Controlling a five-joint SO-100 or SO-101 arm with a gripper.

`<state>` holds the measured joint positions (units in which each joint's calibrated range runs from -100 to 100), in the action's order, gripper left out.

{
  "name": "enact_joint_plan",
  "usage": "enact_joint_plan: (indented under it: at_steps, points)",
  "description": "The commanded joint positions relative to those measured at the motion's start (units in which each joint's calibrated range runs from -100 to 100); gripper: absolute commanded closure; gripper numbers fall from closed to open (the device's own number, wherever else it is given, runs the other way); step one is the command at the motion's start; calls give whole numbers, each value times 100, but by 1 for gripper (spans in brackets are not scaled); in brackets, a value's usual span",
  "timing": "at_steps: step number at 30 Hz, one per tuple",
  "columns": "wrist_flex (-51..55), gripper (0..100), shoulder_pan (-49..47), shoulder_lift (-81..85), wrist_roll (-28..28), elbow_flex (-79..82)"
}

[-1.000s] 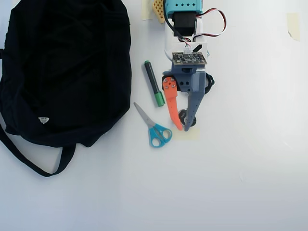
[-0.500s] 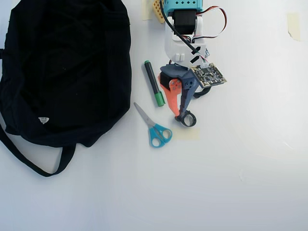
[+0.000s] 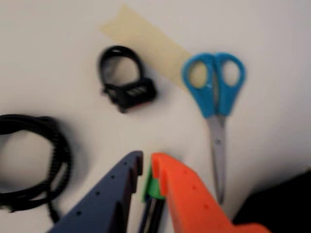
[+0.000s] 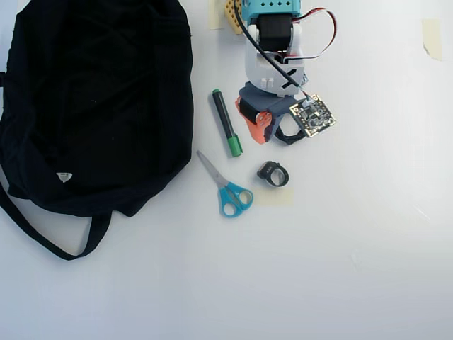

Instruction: Put the bike light into the black bag

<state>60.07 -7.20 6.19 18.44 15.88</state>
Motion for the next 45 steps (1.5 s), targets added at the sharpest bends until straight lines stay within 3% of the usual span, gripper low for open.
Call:
enact_joint_plan:
  at_steps: [1,19,45]
  points:
    - [83,98,-327,87,-3,-204]
    - [1935,97,-581,-2502,-150,-3628]
    - [1866,95,-387,-4569,149,-5218]
